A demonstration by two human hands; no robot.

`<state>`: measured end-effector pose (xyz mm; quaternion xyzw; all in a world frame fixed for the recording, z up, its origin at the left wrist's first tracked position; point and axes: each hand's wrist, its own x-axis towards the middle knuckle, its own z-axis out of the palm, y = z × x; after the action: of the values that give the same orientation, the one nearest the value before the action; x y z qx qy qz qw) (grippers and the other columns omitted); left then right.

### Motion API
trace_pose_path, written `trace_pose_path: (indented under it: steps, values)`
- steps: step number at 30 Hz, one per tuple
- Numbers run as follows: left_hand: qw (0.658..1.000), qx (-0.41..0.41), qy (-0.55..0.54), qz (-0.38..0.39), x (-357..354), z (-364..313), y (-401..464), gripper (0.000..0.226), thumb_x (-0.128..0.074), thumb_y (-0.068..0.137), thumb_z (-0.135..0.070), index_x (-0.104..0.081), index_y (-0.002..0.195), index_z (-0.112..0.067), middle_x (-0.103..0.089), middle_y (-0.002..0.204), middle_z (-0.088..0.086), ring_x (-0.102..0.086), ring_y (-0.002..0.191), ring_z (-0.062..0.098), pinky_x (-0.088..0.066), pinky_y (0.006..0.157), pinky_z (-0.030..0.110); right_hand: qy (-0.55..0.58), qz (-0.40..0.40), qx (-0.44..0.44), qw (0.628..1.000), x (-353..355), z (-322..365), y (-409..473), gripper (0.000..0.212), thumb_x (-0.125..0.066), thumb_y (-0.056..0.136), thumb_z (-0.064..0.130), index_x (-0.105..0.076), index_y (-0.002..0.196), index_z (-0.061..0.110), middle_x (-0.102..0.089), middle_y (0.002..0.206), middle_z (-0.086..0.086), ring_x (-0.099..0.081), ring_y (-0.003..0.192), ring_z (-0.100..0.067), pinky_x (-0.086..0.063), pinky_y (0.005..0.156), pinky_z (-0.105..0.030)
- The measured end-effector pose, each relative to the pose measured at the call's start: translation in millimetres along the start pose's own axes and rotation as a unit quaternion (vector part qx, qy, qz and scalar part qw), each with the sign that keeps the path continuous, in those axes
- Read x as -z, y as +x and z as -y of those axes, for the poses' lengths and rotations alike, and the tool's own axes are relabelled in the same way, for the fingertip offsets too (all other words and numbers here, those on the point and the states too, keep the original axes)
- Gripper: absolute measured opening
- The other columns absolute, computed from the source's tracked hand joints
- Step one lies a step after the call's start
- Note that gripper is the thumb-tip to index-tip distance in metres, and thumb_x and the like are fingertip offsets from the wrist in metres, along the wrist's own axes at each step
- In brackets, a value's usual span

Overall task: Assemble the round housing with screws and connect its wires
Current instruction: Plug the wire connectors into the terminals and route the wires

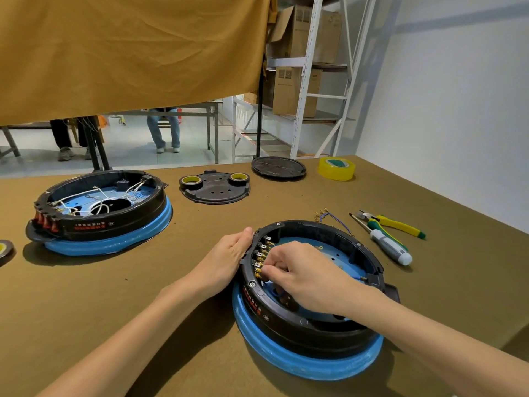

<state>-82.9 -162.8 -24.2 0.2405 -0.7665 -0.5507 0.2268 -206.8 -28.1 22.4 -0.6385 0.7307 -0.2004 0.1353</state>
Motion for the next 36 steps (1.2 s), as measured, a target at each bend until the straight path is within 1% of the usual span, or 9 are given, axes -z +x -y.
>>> trace_pose_path:
  steps: [4, 6, 8, 10, 14, 19, 26, 30, 36]
  values:
    - [1.000, -0.001, 0.004, 0.001, 1, -2, -1, 0.059, -0.027, 0.109, -0.048, -0.073, 0.108, -0.011, -0.076, 0.100, 0.013, -0.072, 0.098, 0.028, -0.051, 0.101, 0.051, 0.000, -0.009, 0.002, 1.000, -1, -1, -2, 0.023, -0.054, 0.104, 0.031, -0.073, 0.100, 0.017, -0.073, 0.080, -0.005, -0.067, 0.074, -0.019, -0.057, 0.072, -0.040]
    - [1.000, -0.006, 0.024, 0.005, 1, -3, -1, 0.059, -0.027, 0.110, -0.048, -0.072, 0.108, -0.010, -0.075, 0.100, 0.015, -0.072, 0.098, 0.030, -0.051, 0.099, 0.052, 0.006, -0.023, 0.005, 1.000, -2, -4, -5, 0.024, -0.056, 0.103, 0.032, -0.075, 0.099, 0.018, -0.073, 0.075, -0.003, -0.063, 0.063, -0.012, -0.054, 0.062, -0.031]
    - [0.999, -0.009, 0.051, 0.009, 1, -3, 0, 0.060, -0.028, 0.109, -0.049, -0.071, 0.107, -0.008, -0.075, 0.098, 0.014, -0.072, 0.095, 0.029, -0.052, 0.097, 0.053, 0.015, -0.038, 0.004, 0.999, -1, -6, -10, 0.021, -0.060, 0.101, 0.035, -0.075, 0.097, 0.021, -0.068, 0.064, -0.002, -0.051, 0.051, -0.008, -0.042, 0.050, -0.021]
    - [0.998, -0.017, 0.064, 0.004, 0, -3, 0, 0.061, -0.029, 0.109, -0.049, -0.070, 0.105, -0.005, -0.074, 0.095, 0.014, -0.071, 0.092, 0.028, -0.052, 0.094, 0.053, 0.020, -0.057, 0.006, 0.998, -1, -8, -13, 0.017, -0.065, 0.097, 0.039, -0.074, 0.100, 0.025, -0.068, 0.066, 0.002, -0.054, 0.054, -0.007, -0.047, 0.055, -0.025]
    - [0.998, -0.021, 0.057, -0.004, -3, -2, -1, 0.060, -0.029, 0.109, -0.048, -0.071, 0.104, -0.005, -0.075, 0.096, 0.015, -0.072, 0.093, 0.029, -0.053, 0.095, 0.052, -0.025, -0.077, 0.026, 0.996, 0, -4, -13, 0.016, -0.068, 0.095, 0.039, -0.077, 0.102, 0.029, -0.072, 0.087, 0.012, -0.065, 0.079, -0.003, -0.058, 0.075, -0.028]
    - [0.999, -0.021, 0.047, -0.012, -4, -2, -2, 0.062, -0.028, 0.110, -0.048, -0.072, 0.104, -0.004, -0.074, 0.098, 0.020, -0.070, 0.096, 0.035, -0.051, 0.096, 0.054, -0.027, -0.074, 0.010, 0.997, -2, -3, -8, 0.012, -0.070, 0.095, 0.036, -0.079, 0.094, 0.029, -0.073, 0.087, 0.013, -0.065, 0.081, -0.003, -0.058, 0.077, -0.031]
    - [0.999, -0.026, 0.019, -0.006, -5, 2, 1, 0.058, -0.028, 0.110, -0.045, -0.073, 0.100, -0.009, -0.073, 0.093, 0.016, -0.070, 0.090, 0.030, -0.054, 0.081, 0.031, -0.004, -0.055, 0.001, 0.998, 0, -5, 0, 0.009, -0.073, 0.093, 0.031, -0.078, 0.087, 0.026, -0.073, 0.078, 0.011, -0.066, 0.074, -0.003, -0.060, 0.076, -0.034]
    - [0.999, -0.030, 0.015, -0.008, -5, 2, 1, 0.056, -0.029, 0.109, -0.047, -0.074, 0.099, -0.015, -0.073, 0.091, 0.014, -0.071, 0.086, 0.024, -0.053, 0.078, 0.025, 0.011, -0.056, 0.005, 0.998, -2, -7, 0, 0.011, -0.072, 0.093, 0.031, -0.079, 0.090, 0.023, -0.073, 0.080, 0.010, -0.067, 0.076, -0.004, -0.060, 0.076, -0.036]
    - [0.999, -0.020, 0.034, -0.004, -5, -2, -2, 0.059, -0.030, 0.110, -0.047, -0.070, 0.108, -0.005, -0.072, 0.101, 0.020, -0.069, 0.097, 0.035, -0.052, 0.093, 0.050, 0.035, -0.056, 0.005, 0.998, 0, -10, -5, 0.012, -0.074, 0.091, 0.032, -0.082, 0.094, 0.024, -0.075, 0.081, 0.011, -0.068, 0.076, -0.002, -0.061, 0.075, -0.032]
